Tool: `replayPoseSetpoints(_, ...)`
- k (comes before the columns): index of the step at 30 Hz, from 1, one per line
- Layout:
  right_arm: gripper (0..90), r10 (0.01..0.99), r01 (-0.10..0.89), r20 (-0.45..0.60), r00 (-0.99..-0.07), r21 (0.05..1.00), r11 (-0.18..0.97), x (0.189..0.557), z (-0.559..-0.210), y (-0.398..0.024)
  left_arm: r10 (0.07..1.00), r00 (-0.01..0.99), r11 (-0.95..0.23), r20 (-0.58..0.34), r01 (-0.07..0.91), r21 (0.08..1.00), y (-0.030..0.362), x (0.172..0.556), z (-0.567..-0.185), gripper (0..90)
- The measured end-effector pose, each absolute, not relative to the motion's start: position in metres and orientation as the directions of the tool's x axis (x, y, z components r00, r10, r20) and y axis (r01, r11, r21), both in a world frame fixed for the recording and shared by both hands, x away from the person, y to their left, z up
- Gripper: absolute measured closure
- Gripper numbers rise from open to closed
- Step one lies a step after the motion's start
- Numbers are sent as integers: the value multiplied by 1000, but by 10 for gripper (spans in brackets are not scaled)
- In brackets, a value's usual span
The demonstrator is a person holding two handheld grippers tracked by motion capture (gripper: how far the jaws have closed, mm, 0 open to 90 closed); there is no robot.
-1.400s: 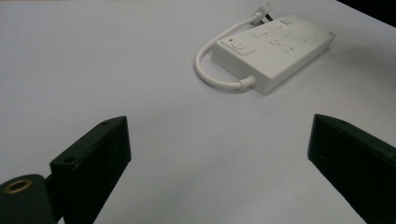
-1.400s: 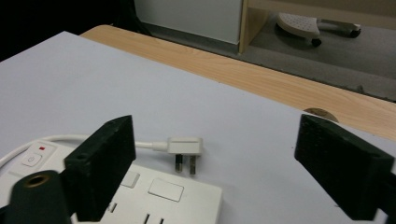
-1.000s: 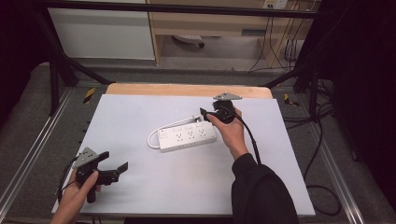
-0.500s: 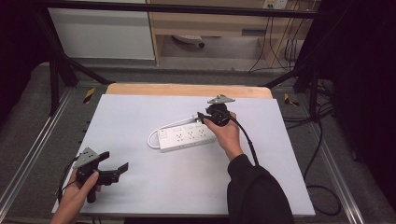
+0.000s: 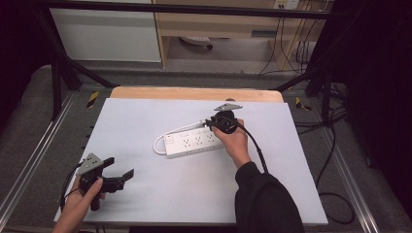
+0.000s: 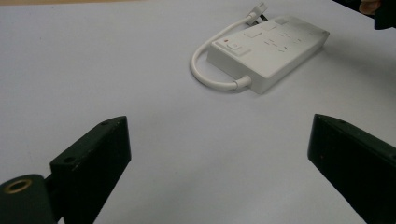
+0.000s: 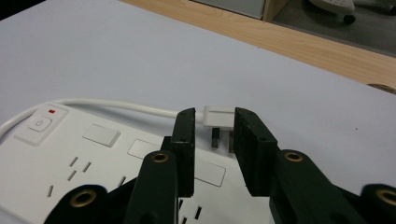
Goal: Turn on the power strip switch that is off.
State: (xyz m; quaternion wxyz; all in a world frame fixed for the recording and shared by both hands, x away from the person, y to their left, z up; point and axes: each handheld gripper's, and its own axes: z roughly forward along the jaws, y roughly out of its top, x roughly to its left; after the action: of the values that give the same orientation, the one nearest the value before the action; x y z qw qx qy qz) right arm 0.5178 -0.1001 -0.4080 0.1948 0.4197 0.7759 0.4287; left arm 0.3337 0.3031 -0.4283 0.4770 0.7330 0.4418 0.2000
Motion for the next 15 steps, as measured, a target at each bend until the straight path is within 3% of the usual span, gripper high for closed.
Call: replayPoseSetpoints(15,773,813,483,65,-579,831,277,515,-421,-95,842,523,-149,-133,463,874,304,333,-428,61)
